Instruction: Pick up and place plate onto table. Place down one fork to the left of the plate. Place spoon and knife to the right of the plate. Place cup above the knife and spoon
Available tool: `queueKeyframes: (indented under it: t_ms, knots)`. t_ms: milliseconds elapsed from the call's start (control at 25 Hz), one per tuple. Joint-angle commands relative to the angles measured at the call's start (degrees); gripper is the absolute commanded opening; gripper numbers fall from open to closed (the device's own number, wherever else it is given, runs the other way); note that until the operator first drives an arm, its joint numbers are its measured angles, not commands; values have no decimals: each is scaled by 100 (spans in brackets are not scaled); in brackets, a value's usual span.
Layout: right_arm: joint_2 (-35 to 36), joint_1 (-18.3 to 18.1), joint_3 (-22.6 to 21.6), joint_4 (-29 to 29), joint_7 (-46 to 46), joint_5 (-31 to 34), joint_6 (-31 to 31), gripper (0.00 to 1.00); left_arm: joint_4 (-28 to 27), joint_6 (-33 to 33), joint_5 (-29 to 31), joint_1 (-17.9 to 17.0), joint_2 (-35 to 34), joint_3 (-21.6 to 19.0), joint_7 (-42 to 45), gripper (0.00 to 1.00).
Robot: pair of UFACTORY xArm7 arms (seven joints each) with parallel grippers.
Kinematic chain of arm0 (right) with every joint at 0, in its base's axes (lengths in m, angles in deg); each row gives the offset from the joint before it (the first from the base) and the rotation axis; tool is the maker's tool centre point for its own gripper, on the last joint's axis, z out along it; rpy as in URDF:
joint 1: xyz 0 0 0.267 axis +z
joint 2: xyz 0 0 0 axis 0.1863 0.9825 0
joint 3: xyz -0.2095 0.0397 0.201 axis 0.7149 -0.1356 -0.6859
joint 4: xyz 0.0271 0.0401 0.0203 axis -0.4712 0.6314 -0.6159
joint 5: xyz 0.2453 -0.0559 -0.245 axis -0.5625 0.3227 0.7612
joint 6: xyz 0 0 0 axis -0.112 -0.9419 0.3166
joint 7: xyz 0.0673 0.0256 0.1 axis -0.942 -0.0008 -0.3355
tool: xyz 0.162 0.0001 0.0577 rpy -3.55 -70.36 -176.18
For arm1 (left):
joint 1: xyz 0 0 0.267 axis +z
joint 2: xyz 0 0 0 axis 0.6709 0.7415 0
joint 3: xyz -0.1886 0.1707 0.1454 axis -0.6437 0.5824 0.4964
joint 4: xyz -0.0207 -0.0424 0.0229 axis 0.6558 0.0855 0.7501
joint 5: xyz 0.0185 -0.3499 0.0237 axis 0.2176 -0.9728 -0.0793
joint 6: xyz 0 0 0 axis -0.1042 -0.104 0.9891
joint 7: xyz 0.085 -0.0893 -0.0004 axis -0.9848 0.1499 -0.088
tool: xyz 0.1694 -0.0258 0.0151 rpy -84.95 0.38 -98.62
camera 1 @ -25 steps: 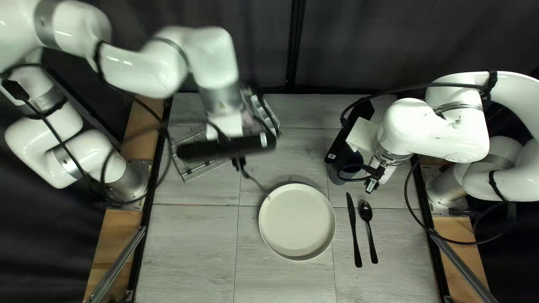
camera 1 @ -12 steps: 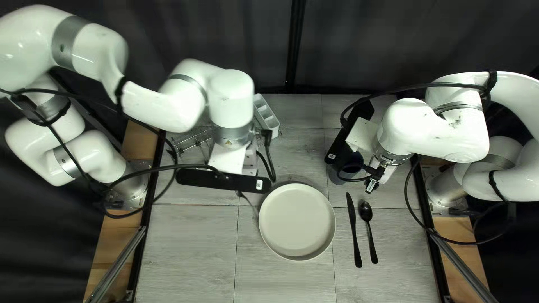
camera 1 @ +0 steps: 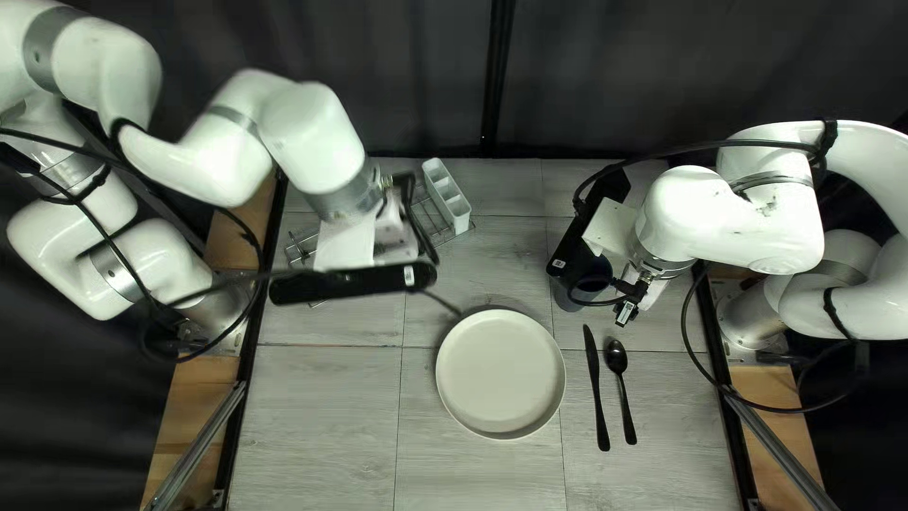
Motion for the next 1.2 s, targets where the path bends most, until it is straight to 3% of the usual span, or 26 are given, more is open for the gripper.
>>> queueKeyframes:
  t_ms: [40, 200, 360, 560, 1200]
  knots:
    - [0, 0, 0, 0, 0, 0, 0, 100, 73, 7, 81, 53, 121, -28, -41, 0]
    - [0, 0, 0, 0, 0, 0, 0, 100, 128, -33, -25, 46, 164, 84, -69, 0]
    - [0, 0, 0, 0, 0, 0, 0, 100, 472, 244, 135, 330, 901, -370, 185, 0]
    - [0, 0, 0, 0, 0, 0, 0, 100, 582, 486, 180, 465, 1352, -750, 343, 0]
    - [0, 0, 0, 0, 0, 0, 0, 100, 582, 486, 180, 465, 1352, -750, 343, 0]
